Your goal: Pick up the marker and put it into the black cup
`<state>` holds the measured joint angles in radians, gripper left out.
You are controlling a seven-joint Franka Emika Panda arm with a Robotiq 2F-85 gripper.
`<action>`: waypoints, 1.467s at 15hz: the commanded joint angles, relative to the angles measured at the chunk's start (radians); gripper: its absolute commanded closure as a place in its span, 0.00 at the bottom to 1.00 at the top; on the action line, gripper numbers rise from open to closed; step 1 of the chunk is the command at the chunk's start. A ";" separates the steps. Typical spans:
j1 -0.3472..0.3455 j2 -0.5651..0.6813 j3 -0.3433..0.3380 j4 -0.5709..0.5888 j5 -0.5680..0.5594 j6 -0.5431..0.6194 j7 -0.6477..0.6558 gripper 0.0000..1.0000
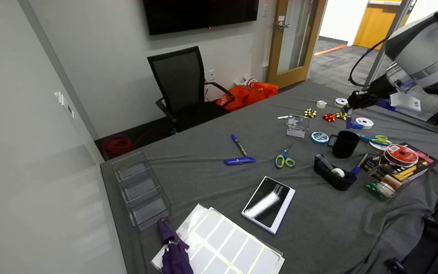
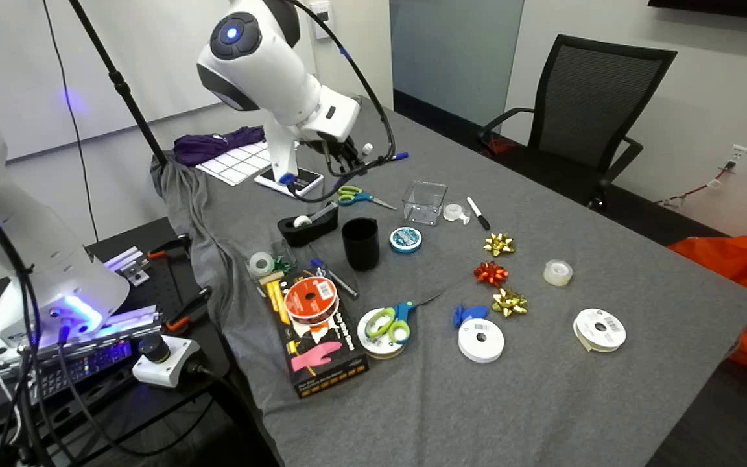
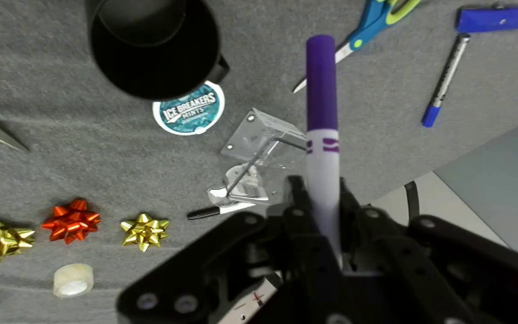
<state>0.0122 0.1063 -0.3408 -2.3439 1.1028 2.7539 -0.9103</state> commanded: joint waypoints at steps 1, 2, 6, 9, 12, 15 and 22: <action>-0.039 0.132 -0.001 0.069 0.145 0.040 -0.204 0.96; -0.047 0.158 -0.001 0.079 0.172 0.047 -0.246 0.96; -0.073 0.239 0.006 0.109 0.259 0.073 -0.390 0.96; -0.079 0.287 0.012 0.131 0.342 0.098 -0.498 0.96; -0.072 0.317 0.007 0.142 0.395 0.109 -0.563 0.58; -0.067 0.332 -0.001 0.139 0.393 0.102 -0.572 0.37; -0.064 0.290 -0.008 0.102 0.355 0.066 -0.558 0.00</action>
<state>-0.0480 0.4301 -0.3468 -2.2194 1.4627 2.8383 -1.4454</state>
